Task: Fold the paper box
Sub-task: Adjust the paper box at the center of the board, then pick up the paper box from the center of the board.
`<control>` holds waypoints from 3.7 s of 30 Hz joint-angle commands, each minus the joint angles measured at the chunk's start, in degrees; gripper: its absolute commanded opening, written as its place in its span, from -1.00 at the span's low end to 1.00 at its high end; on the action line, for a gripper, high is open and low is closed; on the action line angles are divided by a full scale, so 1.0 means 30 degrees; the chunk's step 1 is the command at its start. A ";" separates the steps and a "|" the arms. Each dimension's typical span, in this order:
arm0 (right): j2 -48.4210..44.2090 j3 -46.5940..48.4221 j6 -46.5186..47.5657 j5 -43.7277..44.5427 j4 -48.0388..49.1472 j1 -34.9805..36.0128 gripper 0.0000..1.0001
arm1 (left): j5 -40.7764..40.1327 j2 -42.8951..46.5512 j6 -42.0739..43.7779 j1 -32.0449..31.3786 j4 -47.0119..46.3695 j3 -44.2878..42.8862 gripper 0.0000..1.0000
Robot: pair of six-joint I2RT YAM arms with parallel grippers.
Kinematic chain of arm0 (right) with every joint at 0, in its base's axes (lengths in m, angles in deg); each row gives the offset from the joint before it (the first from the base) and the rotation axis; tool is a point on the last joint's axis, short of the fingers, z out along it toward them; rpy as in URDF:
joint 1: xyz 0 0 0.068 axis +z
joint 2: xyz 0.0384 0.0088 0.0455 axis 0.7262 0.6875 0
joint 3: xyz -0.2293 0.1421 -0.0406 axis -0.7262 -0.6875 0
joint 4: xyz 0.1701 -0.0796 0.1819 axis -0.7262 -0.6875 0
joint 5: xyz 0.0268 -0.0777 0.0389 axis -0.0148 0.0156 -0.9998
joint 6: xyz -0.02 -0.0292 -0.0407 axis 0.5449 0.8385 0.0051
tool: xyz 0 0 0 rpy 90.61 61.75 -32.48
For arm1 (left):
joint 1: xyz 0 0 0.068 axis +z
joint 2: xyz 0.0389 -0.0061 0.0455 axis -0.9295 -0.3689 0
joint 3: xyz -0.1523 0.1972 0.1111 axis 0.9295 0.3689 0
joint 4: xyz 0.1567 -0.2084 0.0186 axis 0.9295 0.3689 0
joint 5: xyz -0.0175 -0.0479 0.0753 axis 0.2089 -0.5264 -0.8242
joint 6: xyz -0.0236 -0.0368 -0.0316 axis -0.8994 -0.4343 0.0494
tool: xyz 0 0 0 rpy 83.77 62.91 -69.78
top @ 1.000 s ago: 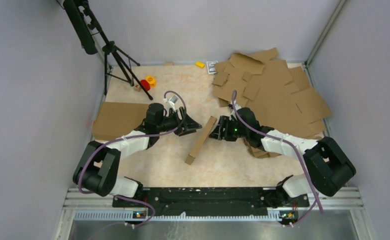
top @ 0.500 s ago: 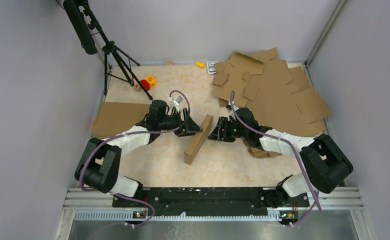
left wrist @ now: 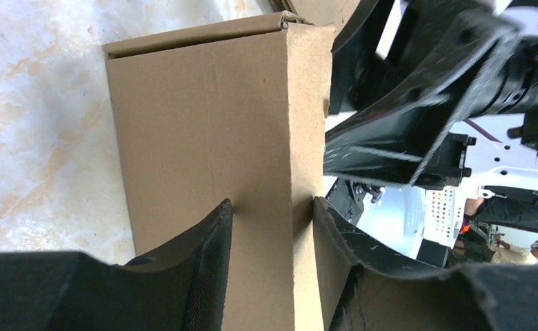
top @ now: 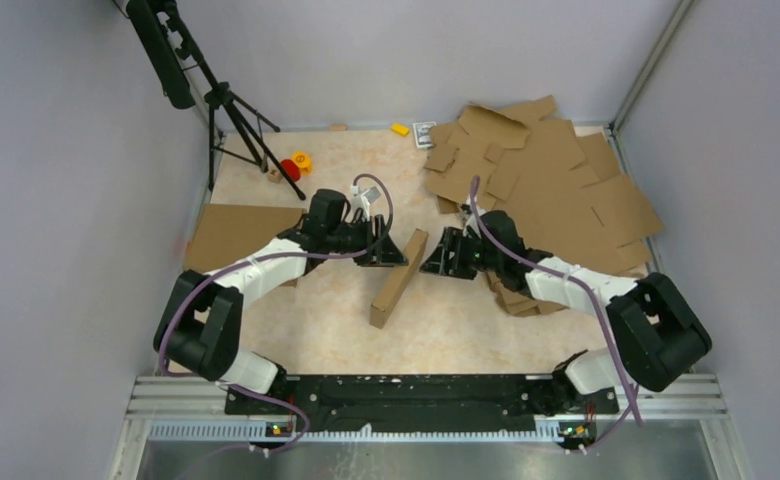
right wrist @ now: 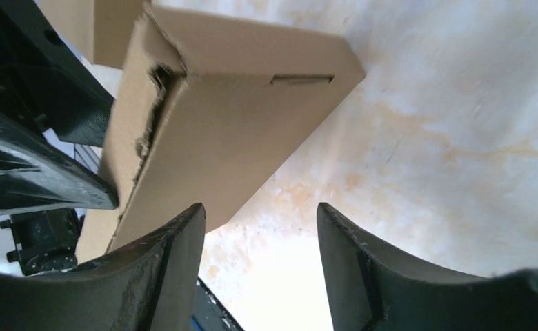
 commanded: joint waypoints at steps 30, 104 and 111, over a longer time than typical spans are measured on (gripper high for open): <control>0.4023 0.1301 -0.5601 -0.3411 0.7181 -0.3429 -0.39 | -0.2050 -0.0796 0.1739 -0.0278 0.1905 0.0233 -0.19; -0.6004 -0.3189 -0.6962 0.6195 -0.5771 0.0236 0.70 | -0.6036 0.3064 0.3046 -0.2865 0.4525 -0.0326 0.74; -0.5246 -0.4059 -0.6283 0.2507 -0.1486 0.0940 0.38 | -0.7445 0.2148 0.3297 -0.2520 0.4393 0.0738 0.72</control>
